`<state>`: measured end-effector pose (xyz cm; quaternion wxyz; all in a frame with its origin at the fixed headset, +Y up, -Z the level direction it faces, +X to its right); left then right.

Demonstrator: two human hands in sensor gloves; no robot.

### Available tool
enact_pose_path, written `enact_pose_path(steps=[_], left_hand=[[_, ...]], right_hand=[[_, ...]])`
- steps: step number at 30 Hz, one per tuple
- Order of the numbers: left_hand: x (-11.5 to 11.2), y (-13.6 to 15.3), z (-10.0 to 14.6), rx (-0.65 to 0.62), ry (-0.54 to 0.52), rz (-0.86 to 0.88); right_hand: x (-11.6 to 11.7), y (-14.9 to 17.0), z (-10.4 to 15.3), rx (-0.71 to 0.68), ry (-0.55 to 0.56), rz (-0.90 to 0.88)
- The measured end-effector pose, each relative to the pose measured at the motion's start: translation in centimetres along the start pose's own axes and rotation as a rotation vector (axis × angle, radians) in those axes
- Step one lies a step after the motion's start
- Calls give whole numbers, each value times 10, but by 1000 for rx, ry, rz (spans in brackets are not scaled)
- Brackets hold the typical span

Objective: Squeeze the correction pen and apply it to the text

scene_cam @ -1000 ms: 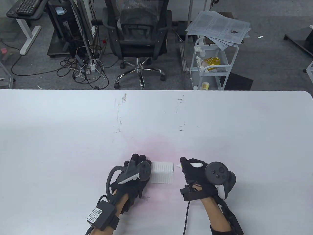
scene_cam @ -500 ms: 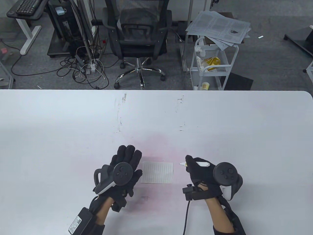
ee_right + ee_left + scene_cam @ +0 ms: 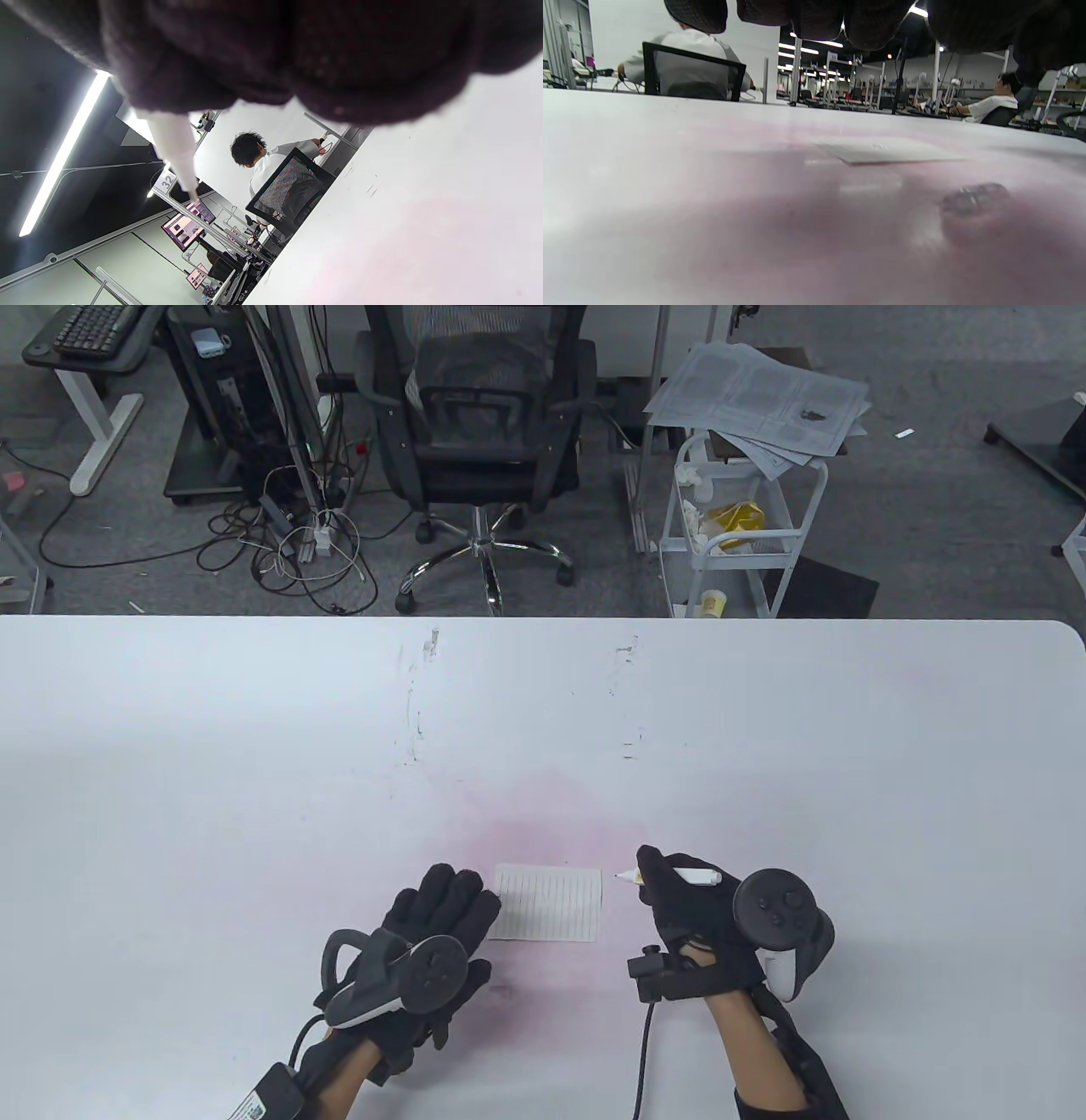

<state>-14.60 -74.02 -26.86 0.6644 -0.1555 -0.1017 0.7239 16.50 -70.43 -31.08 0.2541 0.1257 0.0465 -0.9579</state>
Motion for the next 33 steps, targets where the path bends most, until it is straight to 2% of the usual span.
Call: enact_pose_path(steps=[12, 16, 18, 21, 33], left_hand=[[-18, -24, 0, -103, 92, -75], [-26, -34, 0, -125, 97, -139], [-28, -38, -1, -132, 61, -202], [-31, -45, -2, -149, 84, -244], [-30, -42, -5, -147, 103, -192]], right_hand=[[6, 0, 1, 0, -23, 10], [7, 0, 1, 1, -28, 13], [8, 0, 1, 2, -30, 13], [11, 0, 2, 4, -39, 19], [25, -2, 6, 0, -83, 17]])
Point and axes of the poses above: the tracker on the back of each hand, its own y axis roughly to the little-finger side, its own z axis roughly from the fingertips to the wrist, x = y × z, the point moved 4 cm from there along -z, roughly from the wrist to the fingertips, and after that the axes turned 5 degrees about x, right-handed, at the moved point
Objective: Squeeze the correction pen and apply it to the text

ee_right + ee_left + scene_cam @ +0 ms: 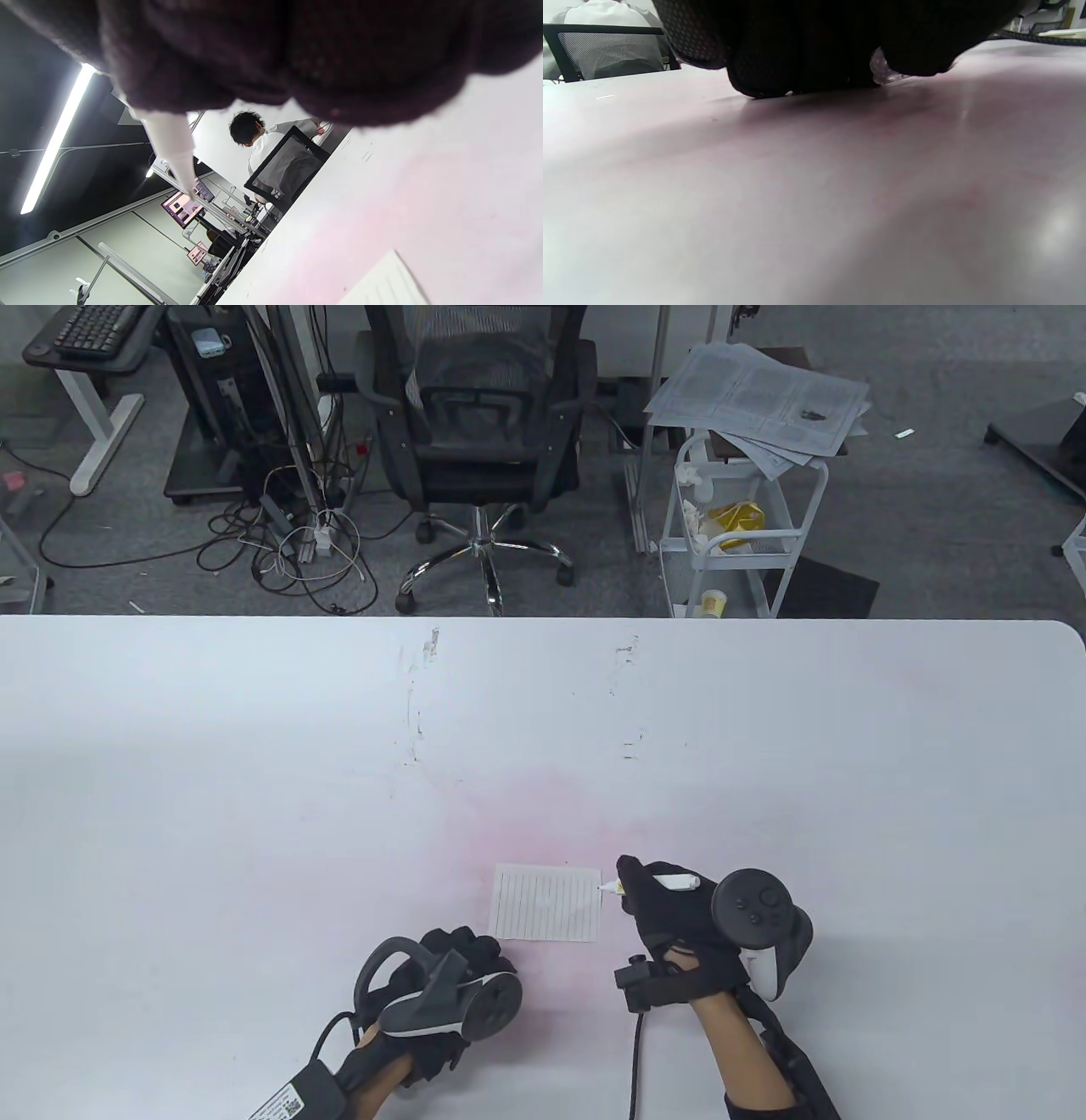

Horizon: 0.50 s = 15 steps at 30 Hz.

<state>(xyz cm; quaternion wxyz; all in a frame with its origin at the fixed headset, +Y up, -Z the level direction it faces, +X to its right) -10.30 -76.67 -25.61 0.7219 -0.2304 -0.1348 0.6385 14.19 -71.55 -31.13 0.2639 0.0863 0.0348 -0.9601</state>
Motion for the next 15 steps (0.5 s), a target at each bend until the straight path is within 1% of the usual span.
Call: enact_pose_path(steps=[3, 6, 7, 11, 13, 15], left_hand=[[6, 11, 1, 21, -66, 109], [18, 22, 6, 58, -167, 182], [21, 24, 8, 68, -187, 200], [37, 32, 17, 103, -329, 313], [42, 32, 21, 100, -373, 362], [44, 30, 22, 82, -386, 395]], right_hand=[[4, -5, 2, -22, -20, -16], [9, -12, 6, -52, -40, -40], [10, -14, 7, -58, -45, -46], [18, -22, 12, -85, -83, -79], [23, -26, 15, -105, -105, -93], [27, -31, 18, -123, -126, -104]])
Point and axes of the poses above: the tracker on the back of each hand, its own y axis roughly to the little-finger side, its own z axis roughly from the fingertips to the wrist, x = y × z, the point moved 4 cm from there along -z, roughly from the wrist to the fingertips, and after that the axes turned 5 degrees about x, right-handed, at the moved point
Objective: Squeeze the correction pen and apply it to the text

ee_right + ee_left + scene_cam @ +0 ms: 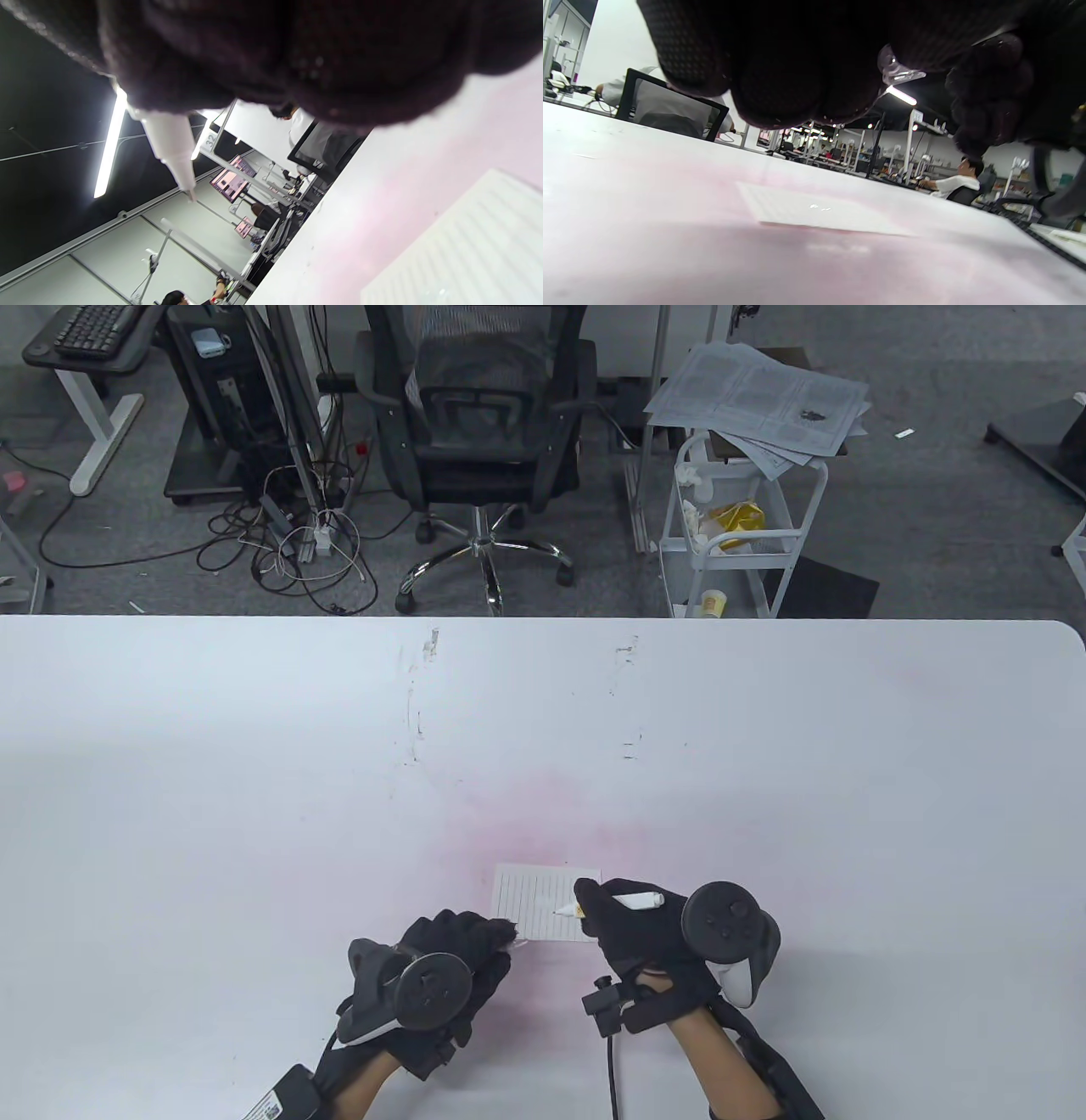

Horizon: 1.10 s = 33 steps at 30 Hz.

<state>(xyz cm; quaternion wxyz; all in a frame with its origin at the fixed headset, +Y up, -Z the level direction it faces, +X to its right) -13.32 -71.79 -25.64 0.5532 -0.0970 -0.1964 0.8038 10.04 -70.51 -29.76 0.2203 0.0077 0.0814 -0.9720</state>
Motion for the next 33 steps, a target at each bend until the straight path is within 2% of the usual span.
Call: enact_pose_path(steps=[6, 14, 23, 33], left_hand=[[1, -5, 2, -16, -15, 59], [2, 0, 2, -5, -22, 146], [1, -1, 3, -25, -19, 179], [8, -7, 8, -62, -86, 131]], right_hand=[[15, -12, 5, -62, -81, -47], [26, -11, 4, -100, -155, -17], [36, -9, 5, -104, -197, 36], [43, -2, 5, -65, -221, -8]])
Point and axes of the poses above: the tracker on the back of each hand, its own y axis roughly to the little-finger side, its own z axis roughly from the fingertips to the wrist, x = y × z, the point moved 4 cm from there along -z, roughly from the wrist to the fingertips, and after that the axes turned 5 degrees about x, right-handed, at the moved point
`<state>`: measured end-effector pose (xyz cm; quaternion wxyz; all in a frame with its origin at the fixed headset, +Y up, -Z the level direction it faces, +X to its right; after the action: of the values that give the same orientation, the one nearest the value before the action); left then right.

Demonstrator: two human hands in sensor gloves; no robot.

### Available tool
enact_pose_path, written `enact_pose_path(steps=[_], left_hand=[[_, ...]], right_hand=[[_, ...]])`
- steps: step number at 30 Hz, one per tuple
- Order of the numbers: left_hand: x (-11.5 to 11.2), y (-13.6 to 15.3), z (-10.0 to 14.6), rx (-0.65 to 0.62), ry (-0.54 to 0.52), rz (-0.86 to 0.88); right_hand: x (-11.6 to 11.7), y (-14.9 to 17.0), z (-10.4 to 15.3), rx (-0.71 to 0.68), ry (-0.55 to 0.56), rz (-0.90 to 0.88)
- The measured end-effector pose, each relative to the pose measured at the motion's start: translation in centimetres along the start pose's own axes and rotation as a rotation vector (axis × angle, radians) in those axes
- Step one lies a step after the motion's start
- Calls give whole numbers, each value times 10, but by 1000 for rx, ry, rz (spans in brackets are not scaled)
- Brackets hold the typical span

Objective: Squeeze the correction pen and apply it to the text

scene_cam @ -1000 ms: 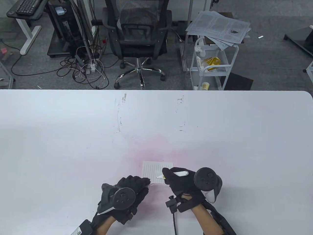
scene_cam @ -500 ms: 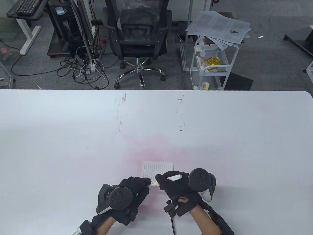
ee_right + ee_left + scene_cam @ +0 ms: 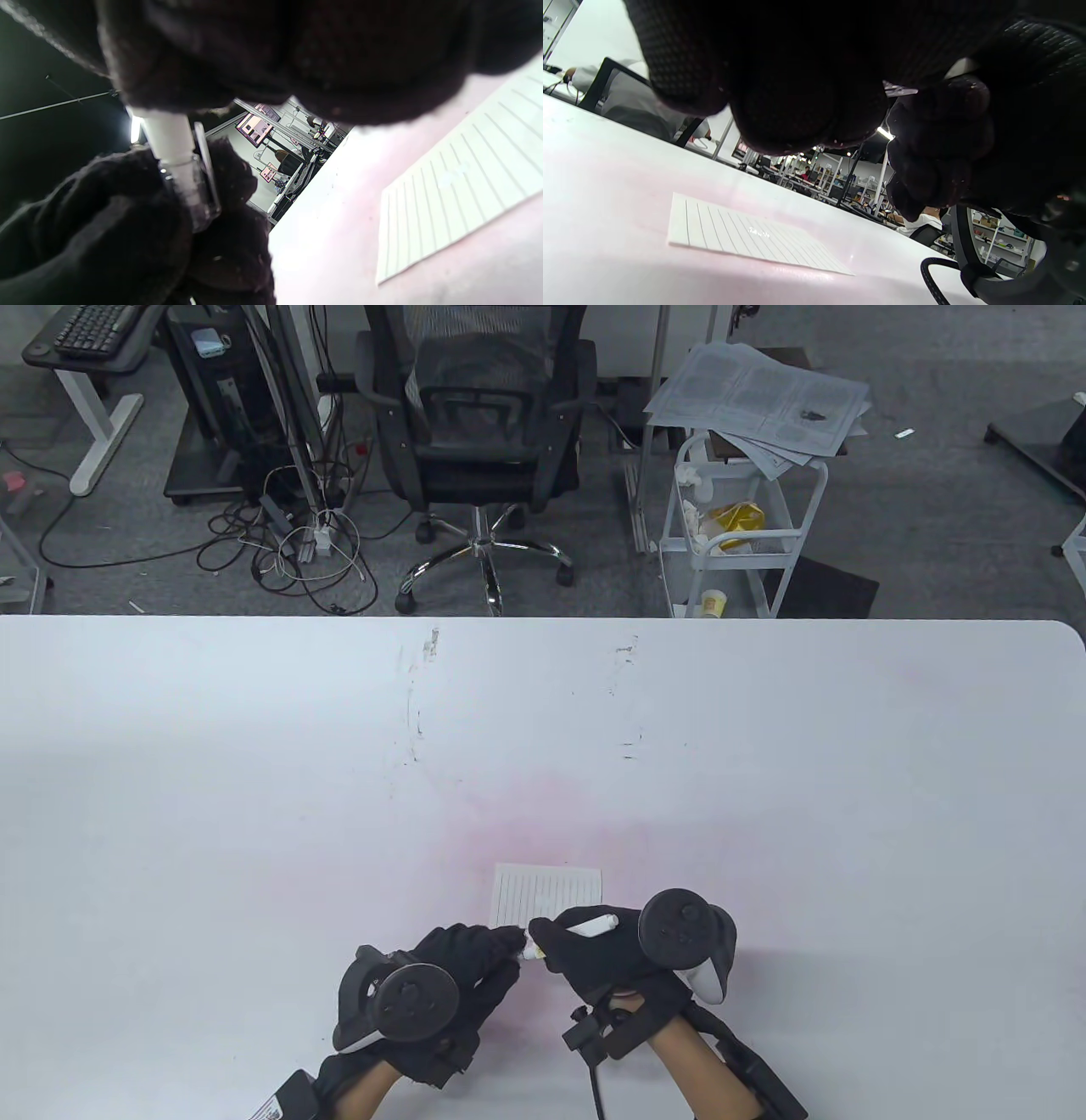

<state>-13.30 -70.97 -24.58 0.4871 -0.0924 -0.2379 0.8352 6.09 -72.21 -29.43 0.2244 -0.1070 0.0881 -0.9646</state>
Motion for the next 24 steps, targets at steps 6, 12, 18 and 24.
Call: enact_pose_path(steps=[6, 12, 18, 24], left_hand=[[6, -4, 2, 12, -54, 22], [9, -4, 1, 71, -74, 69], [12, -6, 1, 92, -80, 37], [14, -7, 1, 102, -77, 36]], right_hand=[[2, 3, 1, 21, 26, -56], [1, 4, 1, 21, 45, -103], [6, 4, 3, 15, 59, -126], [13, 3, 3, 24, 75, -137]])
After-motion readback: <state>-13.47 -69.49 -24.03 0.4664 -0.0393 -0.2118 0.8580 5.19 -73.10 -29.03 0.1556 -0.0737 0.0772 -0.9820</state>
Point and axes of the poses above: the tracker on the back of each hand, its own y axis roughly to the little-finger side, its own z axis roughly from the fingertips to the wrist, x = y × z, the point moved 4 cm from there along -z, roughly from the wrist to the fingertips, and after that the axes turned 5 degrees about x, right-handed, at the moved point
